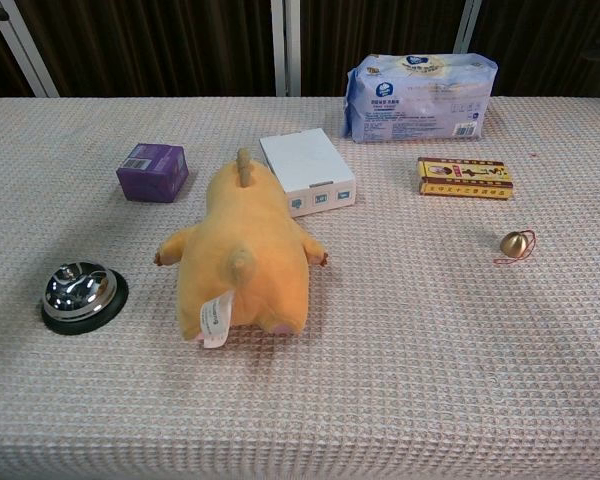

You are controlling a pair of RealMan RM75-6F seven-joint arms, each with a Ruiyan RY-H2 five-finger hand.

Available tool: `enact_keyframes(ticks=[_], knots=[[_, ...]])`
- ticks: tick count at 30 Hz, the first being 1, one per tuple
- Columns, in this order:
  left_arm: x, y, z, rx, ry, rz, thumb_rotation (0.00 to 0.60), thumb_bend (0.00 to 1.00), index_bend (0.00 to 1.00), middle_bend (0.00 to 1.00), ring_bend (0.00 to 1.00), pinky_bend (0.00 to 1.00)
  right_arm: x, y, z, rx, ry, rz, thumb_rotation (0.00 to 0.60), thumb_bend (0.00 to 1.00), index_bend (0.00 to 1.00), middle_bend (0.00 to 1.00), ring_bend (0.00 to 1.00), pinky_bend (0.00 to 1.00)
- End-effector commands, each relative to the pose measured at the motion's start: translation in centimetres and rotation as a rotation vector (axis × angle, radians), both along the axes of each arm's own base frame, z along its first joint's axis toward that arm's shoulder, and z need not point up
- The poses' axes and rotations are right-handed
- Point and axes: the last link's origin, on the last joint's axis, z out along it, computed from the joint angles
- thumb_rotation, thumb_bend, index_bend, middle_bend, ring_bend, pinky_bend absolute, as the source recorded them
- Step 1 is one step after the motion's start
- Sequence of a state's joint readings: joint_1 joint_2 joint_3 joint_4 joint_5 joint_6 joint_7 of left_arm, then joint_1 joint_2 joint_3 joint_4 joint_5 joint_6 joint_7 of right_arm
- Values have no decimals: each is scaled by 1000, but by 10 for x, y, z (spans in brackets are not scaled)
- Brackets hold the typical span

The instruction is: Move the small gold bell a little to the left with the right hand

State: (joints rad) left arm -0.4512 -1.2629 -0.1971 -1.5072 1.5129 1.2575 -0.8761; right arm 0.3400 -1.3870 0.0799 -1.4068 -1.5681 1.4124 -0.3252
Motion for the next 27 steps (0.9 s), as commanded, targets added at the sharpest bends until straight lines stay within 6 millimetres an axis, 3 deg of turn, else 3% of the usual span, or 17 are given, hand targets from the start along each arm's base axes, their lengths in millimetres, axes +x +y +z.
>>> enact_keyframes(ticks=[1, 9, 15, 20, 27], knots=[[0, -1, 0, 0, 3, 0, 369, 214, 116, 99, 97, 202, 0, 0, -1, 3, -1, -1, 600, 134, 0, 0, 0, 0], [-1, -5, -2, -1, 65, -11, 371, 213, 116, 99, 96, 201, -8, -2, -8, 30, 47, -43, 600, 138, 0, 0, 0, 0], [-12, -11, -8, 5, 294, -27, 374, 213, 116, 99, 97, 201, -16, -13, -27, 111, 130, -120, 600, 152, 12, 0, 0, 0], [-24, -17, -10, 32, 588, -44, 402, 213, 123, 99, 96, 202, -10, -20, -56, 202, 163, -145, 600, 167, 128, 0, 0, 0], [-32, -26, -11, 139, 757, -23, 423, 213, 117, 99, 97, 202, -8, -27, -79, 232, 145, -169, 600, 176, 261, 0, 0, 0]])
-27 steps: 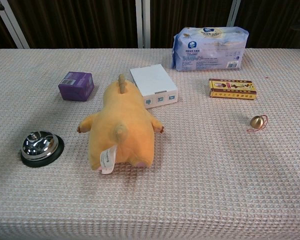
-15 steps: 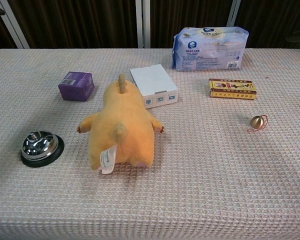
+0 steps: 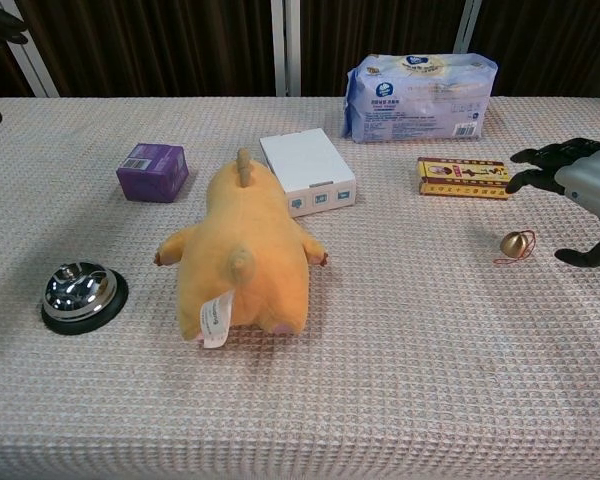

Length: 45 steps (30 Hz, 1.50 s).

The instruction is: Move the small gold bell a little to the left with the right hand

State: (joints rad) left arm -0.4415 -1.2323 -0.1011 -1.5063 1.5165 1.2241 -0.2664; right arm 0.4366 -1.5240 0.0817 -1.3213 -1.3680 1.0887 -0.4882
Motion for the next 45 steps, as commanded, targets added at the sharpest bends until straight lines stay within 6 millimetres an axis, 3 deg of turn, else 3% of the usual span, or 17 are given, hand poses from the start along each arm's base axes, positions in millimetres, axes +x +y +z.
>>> enact_keyframes(ticks=[1, 15, 21, 45], knots=[[-10, -9, -1, 60, 120, 5, 424, 213, 117, 99, 97, 202, 1, -3, -6, -1, -12, -3, 600, 178, 279, 0, 0, 0], [-16, -15, -1, 79, 126, 17, 424, 214, 117, 99, 97, 202, 10, -5, -17, -23, -94, 62, 600, 228, 455, 8, 0, 0], [-17, -15, -1, 81, 122, 14, 432, 212, 117, 99, 96, 202, 9, -5, -19, -23, -92, 57, 600, 288, 481, 20, 0, 0], [-18, -13, -3, 68, 119, 18, 433, 211, 118, 99, 97, 202, 6, -6, -17, -34, -83, 49, 600, 317, 529, 29, 0, 0]])
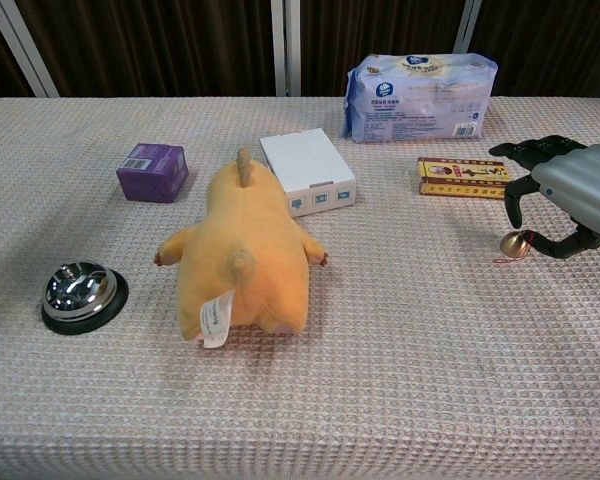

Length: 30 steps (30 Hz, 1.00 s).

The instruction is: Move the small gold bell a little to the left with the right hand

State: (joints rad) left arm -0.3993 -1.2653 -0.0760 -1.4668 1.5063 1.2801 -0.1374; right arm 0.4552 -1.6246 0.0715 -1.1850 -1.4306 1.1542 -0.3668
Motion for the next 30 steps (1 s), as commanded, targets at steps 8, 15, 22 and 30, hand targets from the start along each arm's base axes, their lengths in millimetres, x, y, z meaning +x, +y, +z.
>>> enact_keyframes(ticks=[8, 15, 22, 30], knots=[[1, 0, 1, 4, 5, 1, 433, 211, 118, 99, 97, 202, 0, 0, -1, 3, -1, 4, 600, 322, 537, 31, 0, 0], [0, 0, 0, -1, 6, 3, 431, 212, 118, 99, 97, 202, 1, -1, -2, 2, -2, 6, 600, 327, 545, 33, 0, 0], [1, 0, 0, -7, 6, 4, 431, 211, 118, 99, 97, 202, 0, -1, -2, 2, 0, 6, 600, 327, 559, 35, 0, 0], [1, 0, -1, -9, 6, 2, 431, 211, 118, 99, 97, 202, 1, -1, -2, -3, -3, 10, 600, 329, 587, 40, 0, 0]])
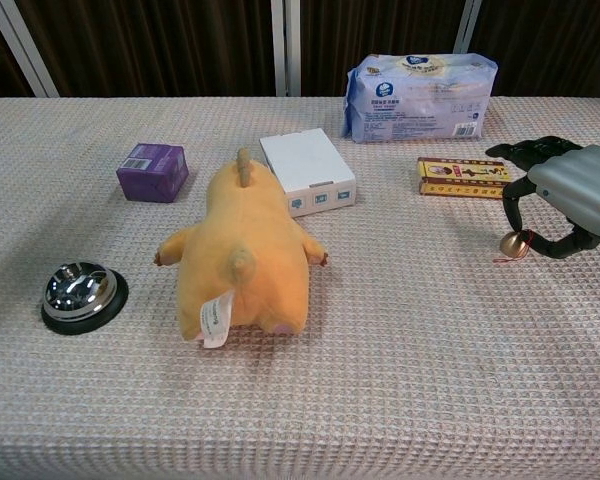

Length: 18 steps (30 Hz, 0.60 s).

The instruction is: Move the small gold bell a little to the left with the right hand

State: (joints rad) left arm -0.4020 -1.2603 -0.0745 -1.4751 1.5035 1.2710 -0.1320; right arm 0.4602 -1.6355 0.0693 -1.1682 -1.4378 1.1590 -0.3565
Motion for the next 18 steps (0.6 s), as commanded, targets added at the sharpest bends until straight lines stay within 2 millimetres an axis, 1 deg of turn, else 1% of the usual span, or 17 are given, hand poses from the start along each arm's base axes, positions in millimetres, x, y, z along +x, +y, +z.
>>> enact_keyframes(ticks=[1, 12, 15, 18], knots=[[0, 0, 0, -1, 1, 0, 431, 211, 118, 99, 97, 202, 0, 0, 0, -3, 0, 2, 600, 331, 590, 40, 0, 0], [0, -1, 0, -4, -4, 0, 430, 212, 118, 99, 97, 202, 1, 0, 3, -17, -12, 13, 600, 350, 646, 59, 0, 0], [0, -1, 0, -4, -9, 0, 428, 211, 118, 99, 97, 202, 6, -1, 10, -42, -30, 39, 600, 357, 665, 69, 0, 0], [2, -1, 1, -2, -12, -4, 429, 211, 118, 99, 97, 202, 16, -2, 22, -91, -43, 103, 600, 360, 677, 80, 0, 0]])
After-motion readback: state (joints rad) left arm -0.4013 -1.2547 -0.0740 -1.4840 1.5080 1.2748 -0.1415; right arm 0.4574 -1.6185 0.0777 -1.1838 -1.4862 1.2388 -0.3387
